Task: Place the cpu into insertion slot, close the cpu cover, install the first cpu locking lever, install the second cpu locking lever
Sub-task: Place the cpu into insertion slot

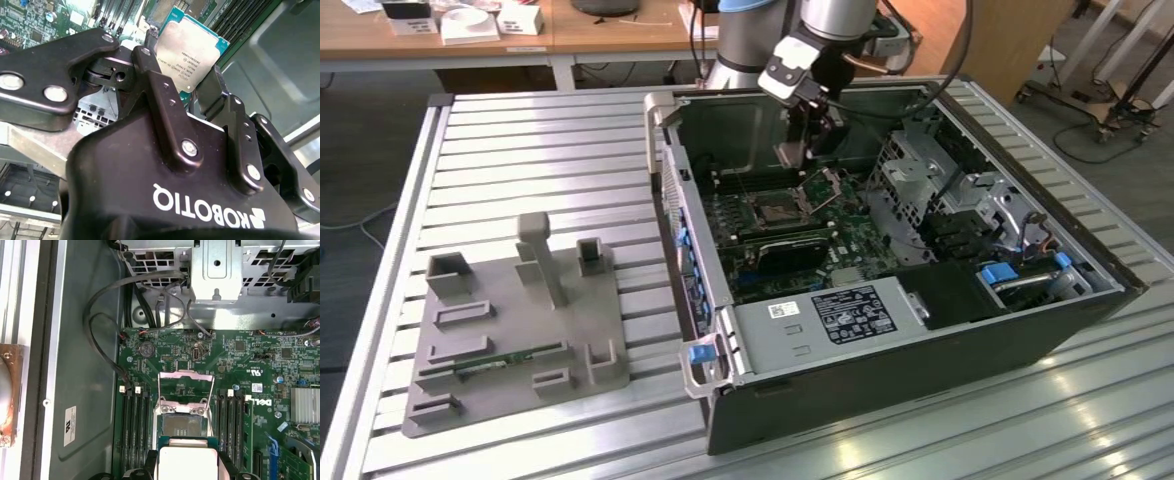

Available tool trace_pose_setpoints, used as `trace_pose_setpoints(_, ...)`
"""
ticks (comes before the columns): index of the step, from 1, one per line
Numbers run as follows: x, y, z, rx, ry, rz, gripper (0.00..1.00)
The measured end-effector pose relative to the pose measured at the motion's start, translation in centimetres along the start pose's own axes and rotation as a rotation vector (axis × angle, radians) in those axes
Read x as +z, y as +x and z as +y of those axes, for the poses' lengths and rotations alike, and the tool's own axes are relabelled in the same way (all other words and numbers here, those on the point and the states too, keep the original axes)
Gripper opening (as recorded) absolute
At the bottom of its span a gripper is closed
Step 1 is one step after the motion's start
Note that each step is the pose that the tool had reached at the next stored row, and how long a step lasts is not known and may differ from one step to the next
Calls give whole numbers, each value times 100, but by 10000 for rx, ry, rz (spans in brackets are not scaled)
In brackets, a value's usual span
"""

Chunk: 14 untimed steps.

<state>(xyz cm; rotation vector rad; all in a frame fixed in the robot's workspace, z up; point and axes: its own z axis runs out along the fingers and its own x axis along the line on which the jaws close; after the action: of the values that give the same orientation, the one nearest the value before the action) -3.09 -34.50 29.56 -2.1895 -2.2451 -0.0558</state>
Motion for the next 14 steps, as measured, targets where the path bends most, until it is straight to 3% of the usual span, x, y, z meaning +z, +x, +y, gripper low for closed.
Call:
trace_pose_setpoints(8,34,0,0,-53,11,53,55)
trace_pose_setpoints(14,61,10,-1,-391,21,98,55)
